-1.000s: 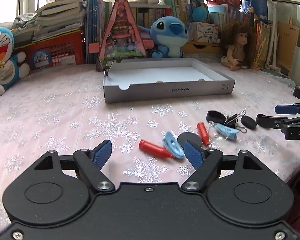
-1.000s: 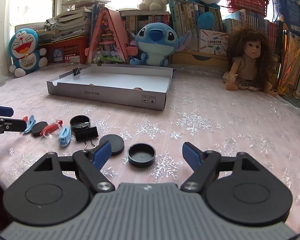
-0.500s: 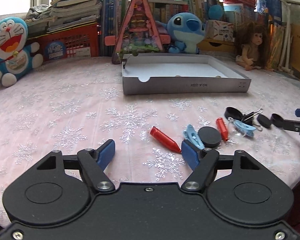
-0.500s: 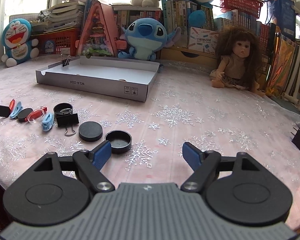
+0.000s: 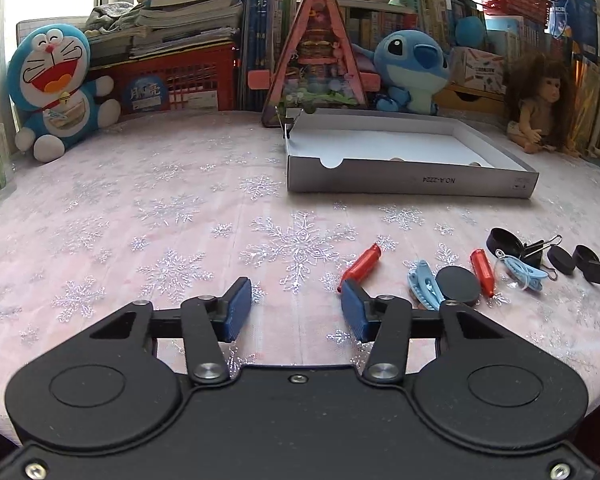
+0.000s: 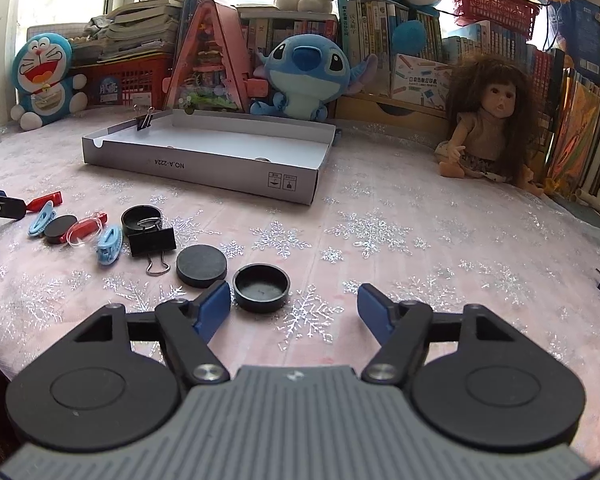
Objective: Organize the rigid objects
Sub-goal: 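Lift the left tool out of the tray and back over the objects, then grasp the red crayon with the left tool while the right tool grasps the black cup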
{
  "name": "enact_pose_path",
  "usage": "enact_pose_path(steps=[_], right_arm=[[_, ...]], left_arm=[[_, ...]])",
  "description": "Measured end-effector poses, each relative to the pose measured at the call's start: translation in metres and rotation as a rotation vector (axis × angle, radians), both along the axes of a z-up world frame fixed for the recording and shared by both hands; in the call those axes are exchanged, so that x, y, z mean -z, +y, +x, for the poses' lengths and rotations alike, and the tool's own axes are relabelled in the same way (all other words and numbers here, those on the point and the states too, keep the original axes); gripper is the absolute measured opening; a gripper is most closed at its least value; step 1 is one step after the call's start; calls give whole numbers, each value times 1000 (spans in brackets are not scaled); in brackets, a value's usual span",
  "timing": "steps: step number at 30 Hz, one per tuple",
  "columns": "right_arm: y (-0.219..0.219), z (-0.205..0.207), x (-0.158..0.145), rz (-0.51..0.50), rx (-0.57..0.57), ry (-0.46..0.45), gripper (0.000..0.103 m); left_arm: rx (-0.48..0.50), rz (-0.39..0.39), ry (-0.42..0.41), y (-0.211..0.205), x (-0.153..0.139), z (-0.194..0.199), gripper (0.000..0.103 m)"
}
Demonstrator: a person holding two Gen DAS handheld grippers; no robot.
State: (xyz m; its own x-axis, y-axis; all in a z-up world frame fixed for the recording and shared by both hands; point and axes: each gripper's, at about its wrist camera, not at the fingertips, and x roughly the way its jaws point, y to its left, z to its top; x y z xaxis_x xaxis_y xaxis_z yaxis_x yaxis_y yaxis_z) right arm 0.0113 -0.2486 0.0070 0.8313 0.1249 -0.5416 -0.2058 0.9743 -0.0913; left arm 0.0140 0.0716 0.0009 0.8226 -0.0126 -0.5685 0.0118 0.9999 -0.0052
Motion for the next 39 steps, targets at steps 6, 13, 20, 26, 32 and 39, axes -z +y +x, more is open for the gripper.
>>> enact_pose_path(steps=[6, 13, 20, 26, 32, 39], right_arm=[[0, 3, 1, 8, 30, 1, 76], [0, 3, 2, 29, 41, 1, 73], [0, 5, 3, 41, 52, -2, 70], [2, 5, 4, 51, 37, -3, 67], [7, 4, 3, 51, 16, -6, 65], [8, 4, 3, 51, 13, -6, 63]], left_arm=[[-34, 14, 1, 2, 1, 10, 47], [-56, 45, -9, 4, 4, 30, 47], [-47, -2, -12, 3, 1, 36, 47], [42, 6, -55, -8, -2, 23, 49], [105, 24, -71, -23, -3, 25, 56], [122, 36, -56, -32, 4, 33, 57]])
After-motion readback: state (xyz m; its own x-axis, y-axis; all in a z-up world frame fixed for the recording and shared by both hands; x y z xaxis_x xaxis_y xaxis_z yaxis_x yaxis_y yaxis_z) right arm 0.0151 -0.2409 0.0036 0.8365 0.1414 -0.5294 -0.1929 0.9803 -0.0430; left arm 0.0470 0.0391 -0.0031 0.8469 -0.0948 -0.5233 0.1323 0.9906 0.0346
